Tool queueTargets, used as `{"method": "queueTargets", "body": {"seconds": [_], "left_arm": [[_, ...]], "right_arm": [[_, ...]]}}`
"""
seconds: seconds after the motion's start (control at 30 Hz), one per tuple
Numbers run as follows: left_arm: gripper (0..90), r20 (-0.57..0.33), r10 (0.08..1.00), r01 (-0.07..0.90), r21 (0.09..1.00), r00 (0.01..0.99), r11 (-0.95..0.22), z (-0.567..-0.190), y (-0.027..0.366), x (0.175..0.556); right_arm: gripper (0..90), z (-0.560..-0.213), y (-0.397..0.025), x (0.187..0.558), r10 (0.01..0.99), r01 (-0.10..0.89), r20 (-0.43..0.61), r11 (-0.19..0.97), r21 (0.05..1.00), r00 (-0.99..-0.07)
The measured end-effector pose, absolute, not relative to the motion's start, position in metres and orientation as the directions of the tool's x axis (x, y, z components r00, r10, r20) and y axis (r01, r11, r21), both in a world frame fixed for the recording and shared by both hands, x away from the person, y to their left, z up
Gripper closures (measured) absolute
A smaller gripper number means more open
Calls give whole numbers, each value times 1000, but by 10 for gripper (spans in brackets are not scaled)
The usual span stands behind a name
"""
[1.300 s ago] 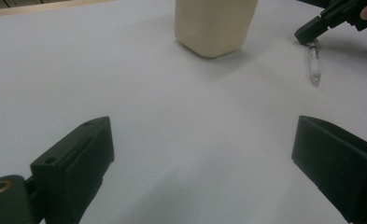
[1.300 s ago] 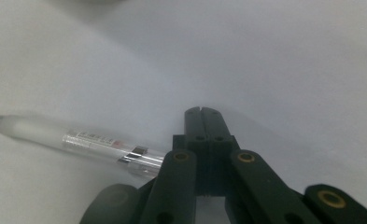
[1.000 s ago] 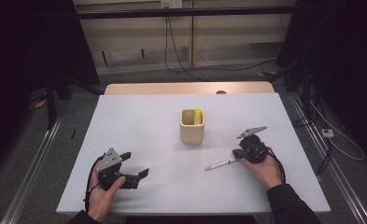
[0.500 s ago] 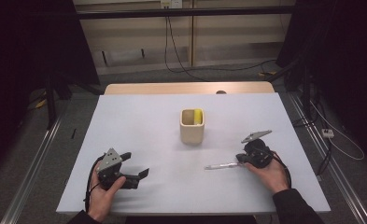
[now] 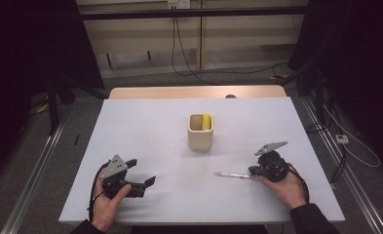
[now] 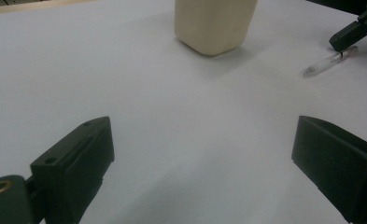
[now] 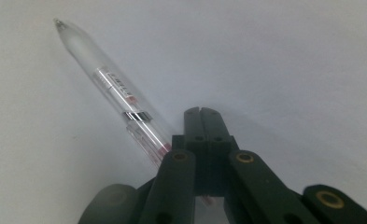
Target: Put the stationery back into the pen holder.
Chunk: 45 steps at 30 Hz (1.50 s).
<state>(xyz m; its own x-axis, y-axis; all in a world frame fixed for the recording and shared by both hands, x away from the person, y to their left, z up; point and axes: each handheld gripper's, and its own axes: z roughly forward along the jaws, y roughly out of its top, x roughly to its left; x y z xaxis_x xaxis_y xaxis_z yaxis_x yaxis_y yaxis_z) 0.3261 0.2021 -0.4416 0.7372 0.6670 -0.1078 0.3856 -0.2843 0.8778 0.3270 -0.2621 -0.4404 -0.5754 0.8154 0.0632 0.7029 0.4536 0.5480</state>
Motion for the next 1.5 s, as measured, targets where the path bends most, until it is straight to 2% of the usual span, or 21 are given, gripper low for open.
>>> {"method": "queueTargets", "body": {"seconds": [0.67, 1.07, 1.23, 1.3, 1.4, 1.5], "left_arm": [[57, -109, 668, 388, 877, 736, -284, -442, 202, 326], [57, -110, 665, 389, 875, 739, -287, -442, 202, 326], [57, -109, 665, 388, 875, 739, -288, -442, 201, 326], [57, -108, 667, 388, 876, 737, -286, -442, 202, 327], [57, -111, 669, 391, 875, 735, -284, -442, 202, 327], [57, -105, 665, 386, 876, 739, -290, -442, 202, 327]], "right_arm": [[900, -439, -259, 308, 783, 686, 79, 486, 542, -617], [900, -440, -259, 304, 785, 686, 97, 465, 560, -612], [793, -440, -264, 306, 808, 675, 79, 429, 600, -583], [786, -440, -266, 307, 806, 662, 83, 418, 622, -586], [672, -437, -265, 308, 805, 644, 75, 410, 646, -589], [515, -434, -261, 309, 797, 636, 79, 412, 653, -598]]}}
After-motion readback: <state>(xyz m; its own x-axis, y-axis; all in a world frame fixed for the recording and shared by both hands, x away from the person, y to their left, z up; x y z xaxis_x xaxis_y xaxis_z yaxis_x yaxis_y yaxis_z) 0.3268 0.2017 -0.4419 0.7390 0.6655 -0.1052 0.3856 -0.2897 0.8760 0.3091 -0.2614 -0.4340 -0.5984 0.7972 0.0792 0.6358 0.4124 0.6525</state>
